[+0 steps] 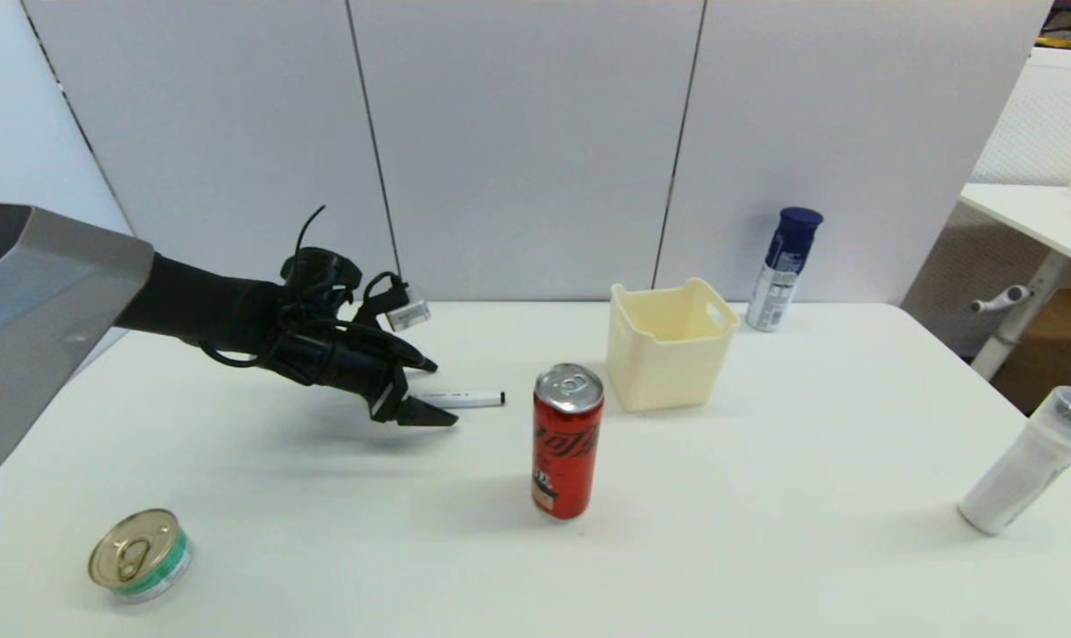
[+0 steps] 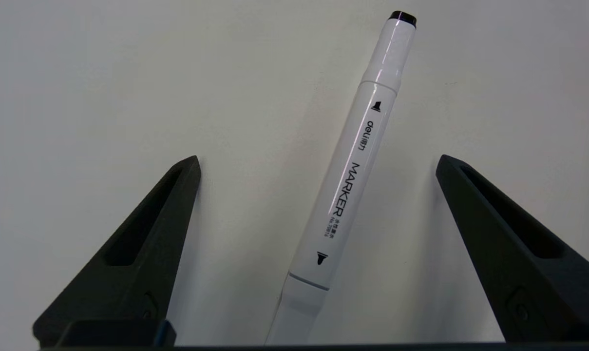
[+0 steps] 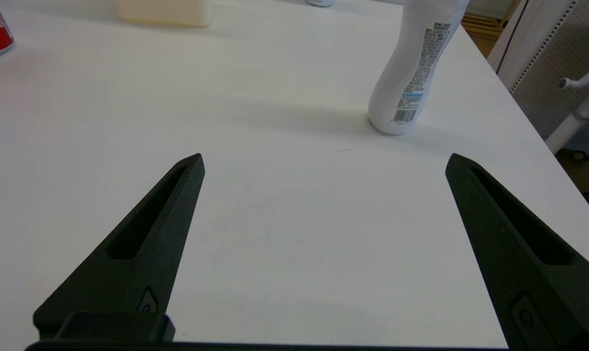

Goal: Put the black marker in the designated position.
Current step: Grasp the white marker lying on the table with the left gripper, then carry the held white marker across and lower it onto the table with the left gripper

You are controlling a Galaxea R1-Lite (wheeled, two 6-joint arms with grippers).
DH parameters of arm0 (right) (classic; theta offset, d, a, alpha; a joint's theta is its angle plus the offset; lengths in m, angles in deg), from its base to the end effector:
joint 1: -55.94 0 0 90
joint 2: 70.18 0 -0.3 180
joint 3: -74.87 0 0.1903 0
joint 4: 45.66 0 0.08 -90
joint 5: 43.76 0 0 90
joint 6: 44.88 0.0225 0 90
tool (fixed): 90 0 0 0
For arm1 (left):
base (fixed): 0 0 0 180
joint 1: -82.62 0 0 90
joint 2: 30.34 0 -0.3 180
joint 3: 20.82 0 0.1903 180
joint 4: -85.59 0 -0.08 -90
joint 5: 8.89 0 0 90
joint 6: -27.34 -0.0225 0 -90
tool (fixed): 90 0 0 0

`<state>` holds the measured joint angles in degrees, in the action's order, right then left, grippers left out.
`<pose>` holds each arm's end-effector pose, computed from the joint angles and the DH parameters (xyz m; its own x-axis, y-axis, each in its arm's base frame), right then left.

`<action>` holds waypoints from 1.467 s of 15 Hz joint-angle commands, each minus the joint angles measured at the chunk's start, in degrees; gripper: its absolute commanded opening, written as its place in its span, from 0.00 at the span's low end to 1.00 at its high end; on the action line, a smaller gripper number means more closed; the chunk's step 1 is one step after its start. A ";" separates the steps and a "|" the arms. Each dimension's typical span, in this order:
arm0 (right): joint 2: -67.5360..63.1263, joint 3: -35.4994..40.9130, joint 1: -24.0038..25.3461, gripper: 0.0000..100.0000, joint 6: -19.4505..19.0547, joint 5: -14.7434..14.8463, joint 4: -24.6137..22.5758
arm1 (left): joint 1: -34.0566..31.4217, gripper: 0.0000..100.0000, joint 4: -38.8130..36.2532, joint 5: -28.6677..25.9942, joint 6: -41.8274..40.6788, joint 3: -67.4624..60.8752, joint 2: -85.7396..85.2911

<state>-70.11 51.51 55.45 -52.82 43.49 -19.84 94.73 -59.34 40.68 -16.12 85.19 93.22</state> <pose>-0.0230 0.0013 0.0710 0.9984 0.0394 -0.0417 -0.0448 0.9897 -0.1360 0.3941 -0.0995 0.1154 0.3158 -0.7310 -0.6049 0.9298 0.3656 0.0435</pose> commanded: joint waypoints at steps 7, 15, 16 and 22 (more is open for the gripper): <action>-0.07 0.00 0.05 1.00 -0.06 -0.06 0.01 | 0.10 0.00 0.16 -0.36 -0.31 -0.90 -0.08; -0.07 0.00 0.05 1.00 -0.06 -0.06 0.01 | 0.28 0.00 0.34 -0.18 -0.22 2.44 -3.94; 0.10 0.00 0.05 1.00 -0.06 -0.06 0.01 | 0.36 0.00 0.34 -0.18 -0.22 3.67 -3.94; -0.07 0.00 0.05 1.00 -0.06 -0.06 0.01 | 6.78 0.00 2.18 0.52 2.68 30.56 6.78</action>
<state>-70.11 51.51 55.47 -52.82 43.49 -19.87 98.68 -57.92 41.15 -14.21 108.23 93.94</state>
